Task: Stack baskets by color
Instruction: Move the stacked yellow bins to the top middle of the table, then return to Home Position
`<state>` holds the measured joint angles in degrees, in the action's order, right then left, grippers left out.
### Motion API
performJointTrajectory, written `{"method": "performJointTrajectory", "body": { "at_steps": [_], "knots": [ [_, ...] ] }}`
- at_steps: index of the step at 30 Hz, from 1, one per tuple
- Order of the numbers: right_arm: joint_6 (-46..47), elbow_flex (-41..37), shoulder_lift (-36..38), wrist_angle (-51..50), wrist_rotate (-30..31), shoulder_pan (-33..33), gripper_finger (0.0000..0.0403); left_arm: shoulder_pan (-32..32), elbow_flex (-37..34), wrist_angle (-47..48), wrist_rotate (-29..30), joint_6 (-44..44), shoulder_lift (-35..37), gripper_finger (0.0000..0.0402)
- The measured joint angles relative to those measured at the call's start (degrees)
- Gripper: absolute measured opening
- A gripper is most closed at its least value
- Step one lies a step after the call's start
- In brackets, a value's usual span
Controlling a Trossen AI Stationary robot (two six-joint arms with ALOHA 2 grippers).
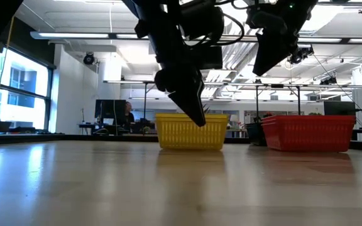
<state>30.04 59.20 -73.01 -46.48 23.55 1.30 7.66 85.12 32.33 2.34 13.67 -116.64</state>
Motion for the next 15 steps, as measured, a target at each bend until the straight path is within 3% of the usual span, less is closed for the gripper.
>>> {"method": "performJointTrajectory", "body": {
  "at_steps": [15],
  "knots": [
    [-2.0, 0.0, 2.7, 0.0, 0.2, 2.6, 0.011, -2.9, 0.0, 5.5, -2.3, 0.5, 2.8, 0.0138]
  ]
}}
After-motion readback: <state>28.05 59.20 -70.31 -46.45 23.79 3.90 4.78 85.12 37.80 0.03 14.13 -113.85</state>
